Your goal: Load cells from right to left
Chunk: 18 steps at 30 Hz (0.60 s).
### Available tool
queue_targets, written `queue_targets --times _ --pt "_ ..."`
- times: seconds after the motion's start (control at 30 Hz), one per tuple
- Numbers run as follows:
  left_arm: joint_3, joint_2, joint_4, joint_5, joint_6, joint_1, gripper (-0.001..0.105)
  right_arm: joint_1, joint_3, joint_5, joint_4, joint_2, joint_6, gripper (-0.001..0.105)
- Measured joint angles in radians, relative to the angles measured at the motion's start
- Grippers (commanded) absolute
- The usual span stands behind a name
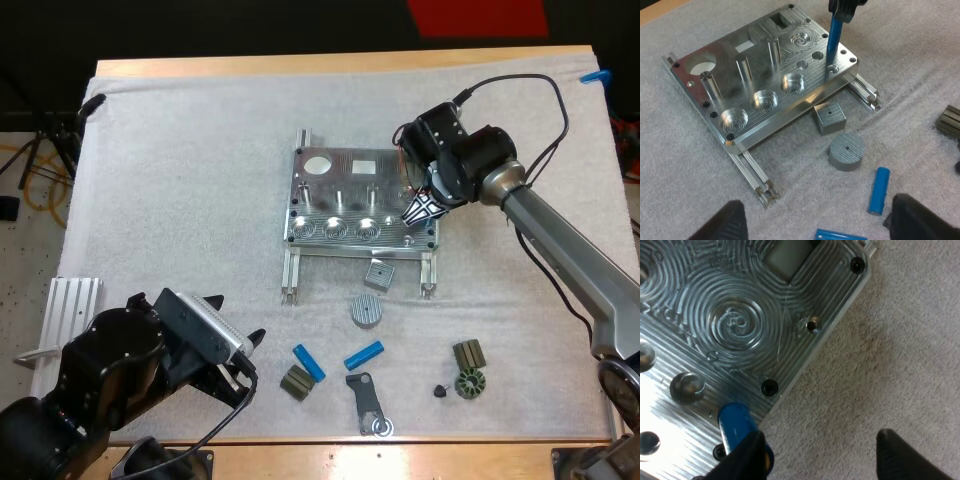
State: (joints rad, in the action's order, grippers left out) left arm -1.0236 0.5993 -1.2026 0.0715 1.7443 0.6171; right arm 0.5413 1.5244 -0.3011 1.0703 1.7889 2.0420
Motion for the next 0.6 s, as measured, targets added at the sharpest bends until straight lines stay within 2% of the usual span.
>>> queue_targets --times 0.6 --pt "0.0 0.0 0.0 0.0 0.0 0.0 0.06 0.0 0.0 0.04 0.021 0.014 0.0 0.05"
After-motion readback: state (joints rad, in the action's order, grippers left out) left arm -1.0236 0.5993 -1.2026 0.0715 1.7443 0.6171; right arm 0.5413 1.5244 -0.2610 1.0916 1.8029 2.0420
